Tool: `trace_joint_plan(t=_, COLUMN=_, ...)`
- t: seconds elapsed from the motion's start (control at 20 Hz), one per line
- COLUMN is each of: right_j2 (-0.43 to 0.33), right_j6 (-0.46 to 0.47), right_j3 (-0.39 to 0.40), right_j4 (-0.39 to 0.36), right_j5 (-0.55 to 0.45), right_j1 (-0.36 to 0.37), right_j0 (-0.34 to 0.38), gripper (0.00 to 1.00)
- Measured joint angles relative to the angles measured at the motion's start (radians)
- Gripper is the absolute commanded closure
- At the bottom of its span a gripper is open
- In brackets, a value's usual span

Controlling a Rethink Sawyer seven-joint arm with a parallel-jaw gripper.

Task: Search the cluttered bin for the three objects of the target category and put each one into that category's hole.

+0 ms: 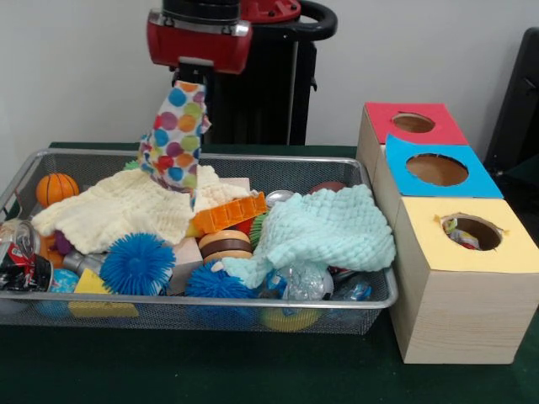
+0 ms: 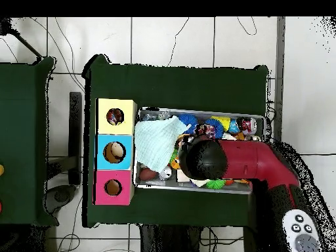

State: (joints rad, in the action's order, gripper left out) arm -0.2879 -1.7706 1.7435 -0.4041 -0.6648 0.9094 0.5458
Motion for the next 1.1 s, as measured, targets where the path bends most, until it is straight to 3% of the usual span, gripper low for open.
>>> trace_joint_plan(t=0.75, right_j2=0.097, right_j6=-0.063, right_j3=0.012, right_j4=0.115, right_j5=0.000, right_j1=0.025, right_j0=-0.292, gripper=1.00)
trace_joint_plan(t=1.1, right_j2=0.101, right_j6=-0.063, right_j3=0.034, right_j4=0.200, right_j5=0.000, right_j1=0.087, right_j0=-0.367, gripper=1.00)
